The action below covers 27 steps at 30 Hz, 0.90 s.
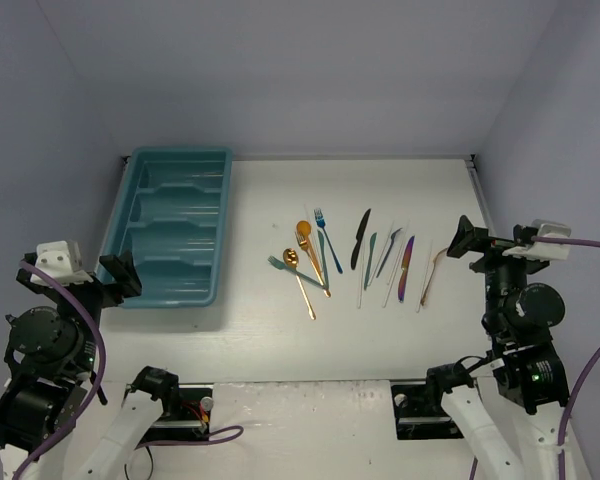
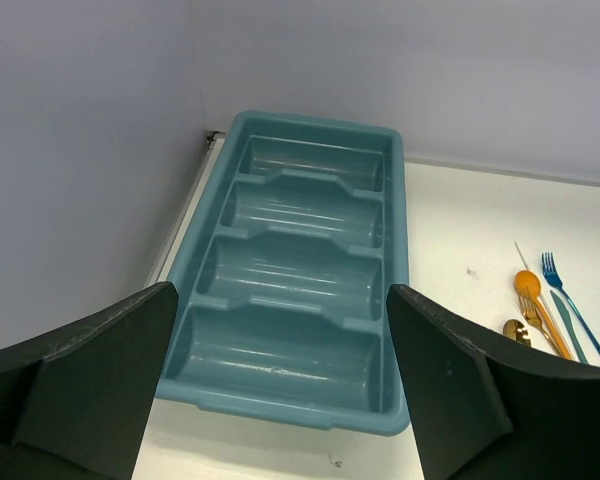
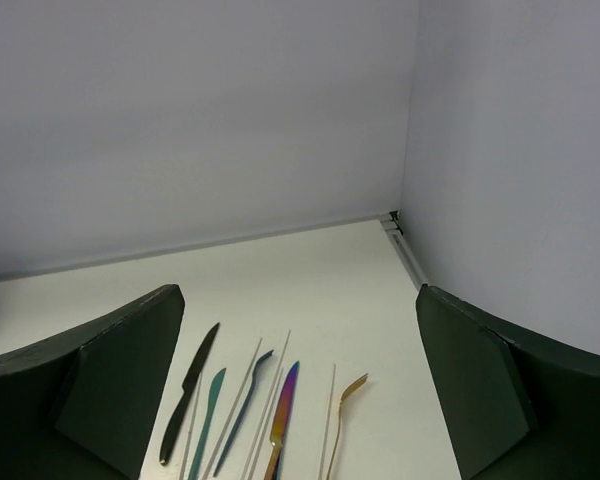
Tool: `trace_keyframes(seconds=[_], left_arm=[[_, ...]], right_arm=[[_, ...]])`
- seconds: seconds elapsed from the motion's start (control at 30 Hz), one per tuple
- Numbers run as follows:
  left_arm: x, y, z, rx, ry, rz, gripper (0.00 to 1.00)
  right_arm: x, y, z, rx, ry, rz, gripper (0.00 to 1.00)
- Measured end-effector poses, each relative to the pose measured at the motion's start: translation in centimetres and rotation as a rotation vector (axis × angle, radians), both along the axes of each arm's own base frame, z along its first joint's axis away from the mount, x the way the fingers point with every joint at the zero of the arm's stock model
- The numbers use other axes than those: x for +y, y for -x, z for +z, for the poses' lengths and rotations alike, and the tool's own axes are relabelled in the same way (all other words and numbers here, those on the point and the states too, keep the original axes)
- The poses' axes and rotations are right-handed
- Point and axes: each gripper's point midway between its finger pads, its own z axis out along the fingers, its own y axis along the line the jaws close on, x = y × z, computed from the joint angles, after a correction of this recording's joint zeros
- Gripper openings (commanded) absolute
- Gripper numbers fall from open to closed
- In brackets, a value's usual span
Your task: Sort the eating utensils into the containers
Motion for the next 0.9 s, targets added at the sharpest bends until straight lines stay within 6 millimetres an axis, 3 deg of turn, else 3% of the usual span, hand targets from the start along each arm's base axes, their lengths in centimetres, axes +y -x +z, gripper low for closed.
trace_keyframes(seconds=[0.2,0.37,0.53,0.7,0.9], left_arm=[[-0.5,-0.5,-1.0,0.032,0.012,-0.013,0.84],[-1.4,-2.2,-2.1,0.098,0.022,-0.029,0.84],[-2.3,-3.9,-3.4,0.17,0.032,-0.042,0.84],[-3.1,-4.6,-4.1,0.204,0.04,-0.068,0.84],[-4.4,-4.8,-4.4,0.22,0.065,-0.131,0.84]], right_arm=[[0.4,-1.2,-1.2,0.04,-0.023,0.005,1.0],[0.8,-2.4,-3.3,0.09,-0.059,0.007,1.0],[1.3,-3.9,-7.1,0.188,-0.091,-0.001,1.0],[0.5,-5.2,-10.9,0.307,-0.144,-0.094,1.0],[0.4,-6.6,-17.6,0.539,-0.207,-0.2,1.0]])
